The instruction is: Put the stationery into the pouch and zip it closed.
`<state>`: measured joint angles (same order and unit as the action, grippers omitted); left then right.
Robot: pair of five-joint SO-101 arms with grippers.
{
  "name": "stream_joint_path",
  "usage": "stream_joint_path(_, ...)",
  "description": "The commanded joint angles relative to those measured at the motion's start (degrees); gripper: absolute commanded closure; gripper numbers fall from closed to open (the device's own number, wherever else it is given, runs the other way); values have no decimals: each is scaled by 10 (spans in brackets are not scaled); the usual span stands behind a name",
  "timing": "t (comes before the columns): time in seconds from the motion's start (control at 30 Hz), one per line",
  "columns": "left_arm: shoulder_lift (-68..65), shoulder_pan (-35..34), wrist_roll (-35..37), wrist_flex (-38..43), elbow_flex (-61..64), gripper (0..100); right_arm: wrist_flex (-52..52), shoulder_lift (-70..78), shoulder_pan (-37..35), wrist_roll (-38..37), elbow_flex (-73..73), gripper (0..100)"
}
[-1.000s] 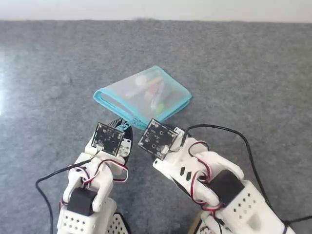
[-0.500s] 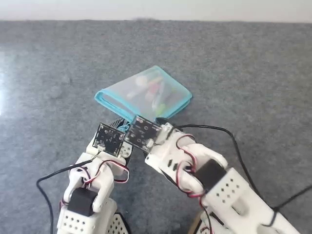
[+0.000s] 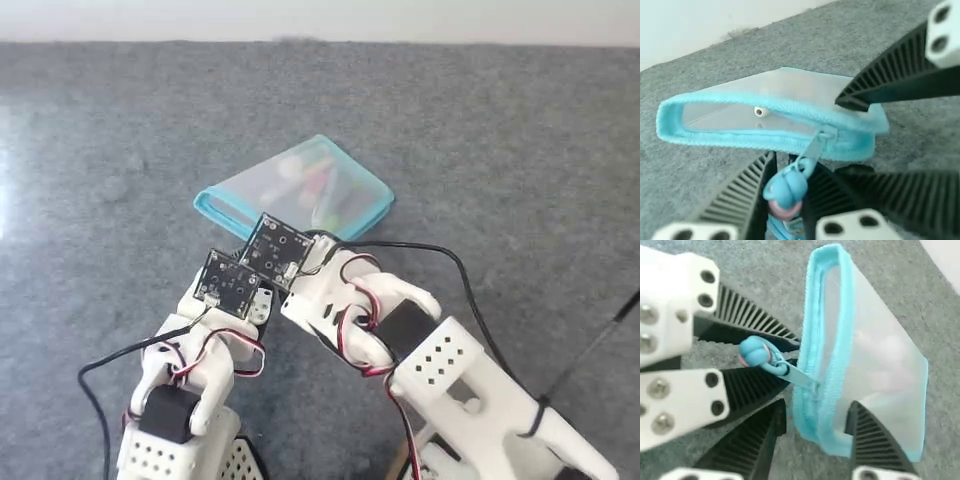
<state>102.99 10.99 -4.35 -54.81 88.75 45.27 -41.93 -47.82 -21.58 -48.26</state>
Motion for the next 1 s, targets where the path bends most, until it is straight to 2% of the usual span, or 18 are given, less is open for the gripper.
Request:
stream_joint_path(0.0, -2, 4, -5, 0, -16, 991, -9, -2, 9, -4, 39, 965)
stream_joint_path(0.03, -2, 4, -5, 0, -16, 991, -10, -3, 17, -4, 39, 996)
stream_joint_path(0.17, -2, 4, -5, 0, -17, 991, -13, -5, 48, -4, 40, 990)
stream_joint_path(0.5, 1, -2, -5, 4, -19, 990, 31, -1, 50, -33, 41, 991)
stream_joint_path(0.67, 1, -51, -5, 4, -31, 990, 58, -5, 50, -51, 40, 992)
stream_joint_path(0.97, 1, -69, -5, 15, -29, 990, 61, -6, 77, -69, 5, 992)
